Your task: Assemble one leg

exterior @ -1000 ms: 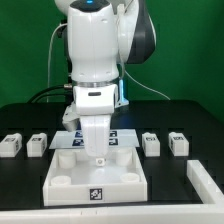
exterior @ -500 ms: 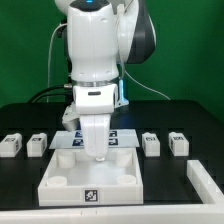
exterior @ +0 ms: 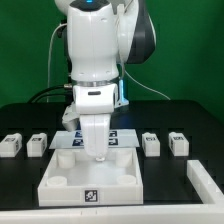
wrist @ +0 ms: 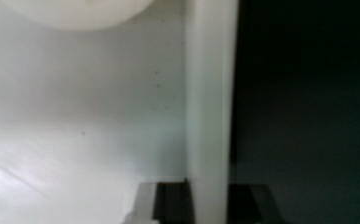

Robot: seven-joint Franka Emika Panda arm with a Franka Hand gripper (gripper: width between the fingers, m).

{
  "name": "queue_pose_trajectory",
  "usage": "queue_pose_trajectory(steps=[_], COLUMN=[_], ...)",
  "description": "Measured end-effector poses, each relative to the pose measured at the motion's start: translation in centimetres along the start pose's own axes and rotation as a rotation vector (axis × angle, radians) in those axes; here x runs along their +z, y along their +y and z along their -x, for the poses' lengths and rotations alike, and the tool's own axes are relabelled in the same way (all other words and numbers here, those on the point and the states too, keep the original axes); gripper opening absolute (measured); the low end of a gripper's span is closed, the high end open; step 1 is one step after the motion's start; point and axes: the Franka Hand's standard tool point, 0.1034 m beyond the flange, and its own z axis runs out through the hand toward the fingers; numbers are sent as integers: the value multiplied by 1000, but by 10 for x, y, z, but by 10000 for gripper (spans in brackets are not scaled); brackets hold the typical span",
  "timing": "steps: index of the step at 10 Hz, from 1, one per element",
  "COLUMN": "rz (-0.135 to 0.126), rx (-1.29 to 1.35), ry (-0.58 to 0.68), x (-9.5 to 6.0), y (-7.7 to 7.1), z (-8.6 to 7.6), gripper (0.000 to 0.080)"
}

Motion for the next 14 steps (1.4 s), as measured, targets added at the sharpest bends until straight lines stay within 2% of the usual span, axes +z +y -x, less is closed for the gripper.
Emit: queue_pose_trajectory(steps=[2, 3, 5, 7, 9, 11, 14], rz=[0, 12, 29, 44, 53, 54, 49], rx=[0, -7, -39, -8, -14, -10, -16], ry=[0, 2, 16, 34, 42, 45, 43], x=[0, -1, -4, -3, -2, 1, 1], y=[0, 5, 22, 38, 46, 53, 54], z=[0, -8, -36, -74, -93, -93, -93], gripper=[64, 64, 64, 64, 64, 63, 63])
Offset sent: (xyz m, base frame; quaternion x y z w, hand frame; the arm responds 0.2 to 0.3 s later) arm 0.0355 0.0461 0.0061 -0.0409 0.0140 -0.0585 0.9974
